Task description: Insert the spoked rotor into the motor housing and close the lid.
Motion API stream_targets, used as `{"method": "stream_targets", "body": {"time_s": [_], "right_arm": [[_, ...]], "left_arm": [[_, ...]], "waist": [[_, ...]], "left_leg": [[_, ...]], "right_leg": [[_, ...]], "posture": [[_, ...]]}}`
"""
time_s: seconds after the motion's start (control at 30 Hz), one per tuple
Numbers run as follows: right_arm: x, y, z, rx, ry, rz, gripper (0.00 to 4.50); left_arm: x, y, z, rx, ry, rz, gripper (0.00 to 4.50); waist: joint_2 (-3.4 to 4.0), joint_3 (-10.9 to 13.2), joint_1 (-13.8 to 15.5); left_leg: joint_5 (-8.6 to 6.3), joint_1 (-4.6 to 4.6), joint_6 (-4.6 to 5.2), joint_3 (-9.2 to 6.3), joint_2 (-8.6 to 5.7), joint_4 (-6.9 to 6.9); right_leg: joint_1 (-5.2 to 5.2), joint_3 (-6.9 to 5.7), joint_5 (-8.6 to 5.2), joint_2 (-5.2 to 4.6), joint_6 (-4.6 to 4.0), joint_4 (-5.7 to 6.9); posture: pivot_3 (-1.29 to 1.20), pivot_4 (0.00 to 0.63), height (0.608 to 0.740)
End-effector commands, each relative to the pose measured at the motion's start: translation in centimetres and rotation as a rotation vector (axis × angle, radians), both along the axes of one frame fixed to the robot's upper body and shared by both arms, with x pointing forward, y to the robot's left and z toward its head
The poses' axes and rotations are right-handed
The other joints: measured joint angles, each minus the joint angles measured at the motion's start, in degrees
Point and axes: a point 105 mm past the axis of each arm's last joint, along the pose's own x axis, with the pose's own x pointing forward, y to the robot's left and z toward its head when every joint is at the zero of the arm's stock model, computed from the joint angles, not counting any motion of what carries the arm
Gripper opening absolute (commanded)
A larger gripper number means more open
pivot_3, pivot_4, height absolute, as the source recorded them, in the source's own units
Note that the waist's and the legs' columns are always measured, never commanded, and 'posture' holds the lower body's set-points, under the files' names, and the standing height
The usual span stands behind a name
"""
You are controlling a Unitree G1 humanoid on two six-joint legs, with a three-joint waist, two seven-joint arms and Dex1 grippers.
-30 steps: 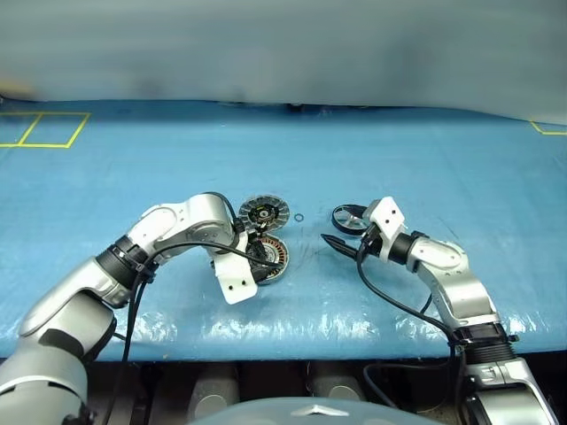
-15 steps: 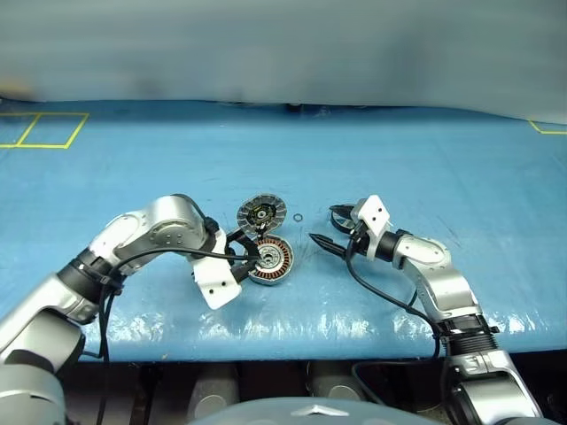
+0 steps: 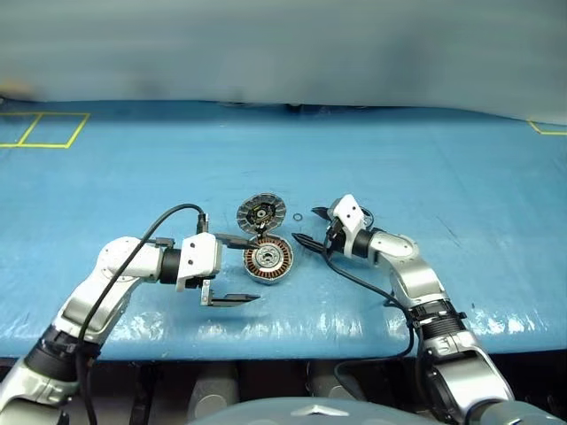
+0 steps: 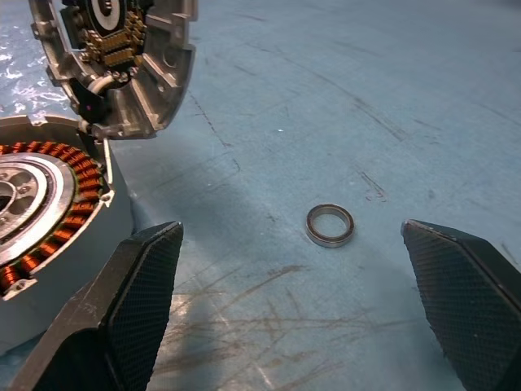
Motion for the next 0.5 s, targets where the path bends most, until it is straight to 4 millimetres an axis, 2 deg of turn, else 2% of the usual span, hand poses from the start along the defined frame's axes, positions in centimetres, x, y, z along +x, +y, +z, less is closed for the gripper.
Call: {"method": "stream_targets", "body": {"time_s": [0.03,0.27,0.5], "right_arm": [[0.8,0.5,0.7,-0.008,-0.024,0.003,4.50],[1.6,1.3,0.1,-0.023,-0.002,-0.037,4.50],[2.5,1.6,-0.8,-0.051,0.023,-0.108,4.50]], "left_arm": [[0.2,0.8,0.2,-0.097,0.014,0.112,4.47],[0.2,2.0,-1.2,-0.187,0.034,0.277,4.47],[0.3,2.3,-1.7,-0.276,0.030,0.389,4.47]], "waist": [[0.00,0.0,-0.2],[-0.01,0.0,-0.3],[-0.02,0.0,-0.3]], "left_leg": [[0.00,0.00,0.00,-0.01,0.01,0.00],[0.00,0.00,-0.01,0.00,0.00,-0.04],[0.01,0.01,-0.03,0.02,-0.01,-0.04]], "right_leg": [[0.00,-0.01,0.00,0.00,0.00,0.00],[-0.01,-0.01,-0.01,0.00,-0.02,-0.01],[0.01,0.01,0.00,-0.02,-0.01,-0.03]], "posture": [[0.00,0.150,0.740],[0.00,0.150,0.740],[0.00,0.150,0.740]]}}
